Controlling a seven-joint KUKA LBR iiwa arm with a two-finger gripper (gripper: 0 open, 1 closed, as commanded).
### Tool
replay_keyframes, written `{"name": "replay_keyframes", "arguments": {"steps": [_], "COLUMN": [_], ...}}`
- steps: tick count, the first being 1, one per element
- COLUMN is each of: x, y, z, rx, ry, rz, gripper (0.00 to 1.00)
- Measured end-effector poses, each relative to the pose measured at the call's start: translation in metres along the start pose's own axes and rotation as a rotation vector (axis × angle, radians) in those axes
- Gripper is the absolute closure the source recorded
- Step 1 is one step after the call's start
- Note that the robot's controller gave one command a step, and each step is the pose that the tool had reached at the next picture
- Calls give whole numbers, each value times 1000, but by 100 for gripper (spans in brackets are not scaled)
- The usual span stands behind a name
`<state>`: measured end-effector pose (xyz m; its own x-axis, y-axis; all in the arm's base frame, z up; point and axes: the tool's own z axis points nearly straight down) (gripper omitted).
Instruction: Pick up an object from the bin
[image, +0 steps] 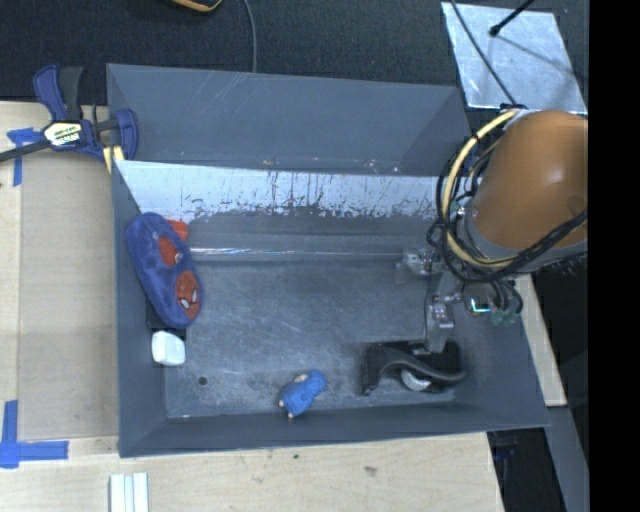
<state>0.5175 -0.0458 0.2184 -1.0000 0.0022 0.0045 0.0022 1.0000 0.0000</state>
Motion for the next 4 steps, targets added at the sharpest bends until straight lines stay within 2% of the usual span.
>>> {"name": "replay_keyframes", "arguments": {"steps": [1, 2, 3, 4], "x": [31, 29, 17, 14], "y": [-34, -46, -55, -50], "z": [151, 118, 120, 149], "rx": [1, 0, -1, -2], "ry": [-7, -8, 3, -2], "rz": [-58, 100, 311, 488], "gripper": [0, 0, 0, 0]}}
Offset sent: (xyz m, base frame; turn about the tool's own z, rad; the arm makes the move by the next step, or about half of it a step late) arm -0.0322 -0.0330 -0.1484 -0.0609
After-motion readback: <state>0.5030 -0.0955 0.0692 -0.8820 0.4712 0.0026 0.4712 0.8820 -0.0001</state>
